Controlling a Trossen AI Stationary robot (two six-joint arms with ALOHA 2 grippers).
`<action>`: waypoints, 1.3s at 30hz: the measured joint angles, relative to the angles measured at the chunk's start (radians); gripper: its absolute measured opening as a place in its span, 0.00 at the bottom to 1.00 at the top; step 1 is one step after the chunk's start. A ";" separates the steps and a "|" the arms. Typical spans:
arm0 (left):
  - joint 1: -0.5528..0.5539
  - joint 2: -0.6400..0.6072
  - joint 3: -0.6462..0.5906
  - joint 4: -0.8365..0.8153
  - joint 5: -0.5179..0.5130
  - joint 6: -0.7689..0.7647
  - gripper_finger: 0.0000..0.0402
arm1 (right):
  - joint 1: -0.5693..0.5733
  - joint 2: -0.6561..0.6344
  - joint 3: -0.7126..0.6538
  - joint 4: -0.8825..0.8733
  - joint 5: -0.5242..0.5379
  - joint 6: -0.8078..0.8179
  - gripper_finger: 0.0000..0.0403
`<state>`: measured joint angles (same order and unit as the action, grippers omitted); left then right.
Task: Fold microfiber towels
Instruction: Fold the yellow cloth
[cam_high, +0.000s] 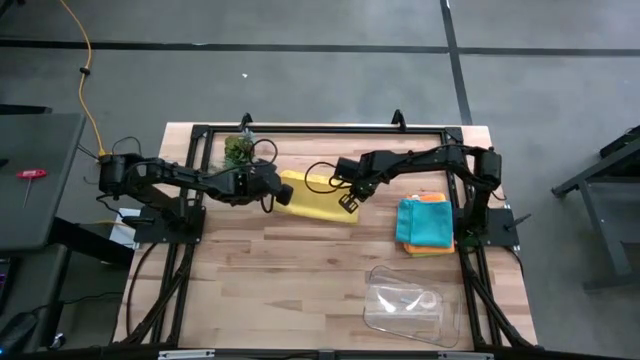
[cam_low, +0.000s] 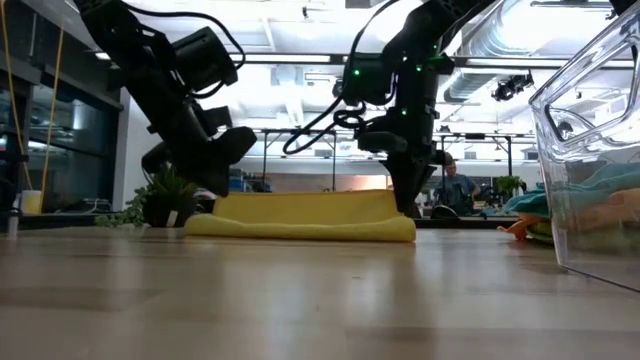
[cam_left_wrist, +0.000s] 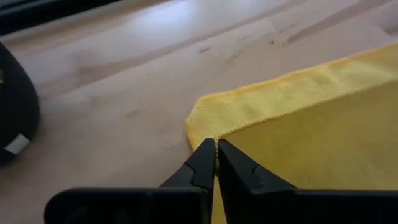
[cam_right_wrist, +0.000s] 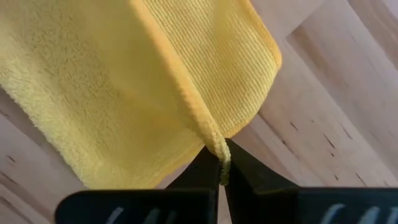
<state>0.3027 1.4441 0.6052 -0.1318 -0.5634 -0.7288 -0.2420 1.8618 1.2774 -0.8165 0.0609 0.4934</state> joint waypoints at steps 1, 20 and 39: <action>0.000 0.000 0.000 0.000 -0.009 0.000 0.02 | 0.000 0.000 0.000 -0.001 0.000 0.000 0.00; 0.006 0.000 0.000 0.002 -0.043 0.038 0.08 | 0.000 0.000 0.000 -0.017 0.093 0.031 0.31; 0.074 -0.045 0.000 -0.007 0.078 0.208 0.48 | -0.006 -0.005 0.000 -0.093 0.122 -0.004 0.44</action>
<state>0.3770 1.3996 0.6052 -0.1385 -0.4858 -0.5206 -0.2485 1.8568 1.2778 -0.9099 0.1833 0.4898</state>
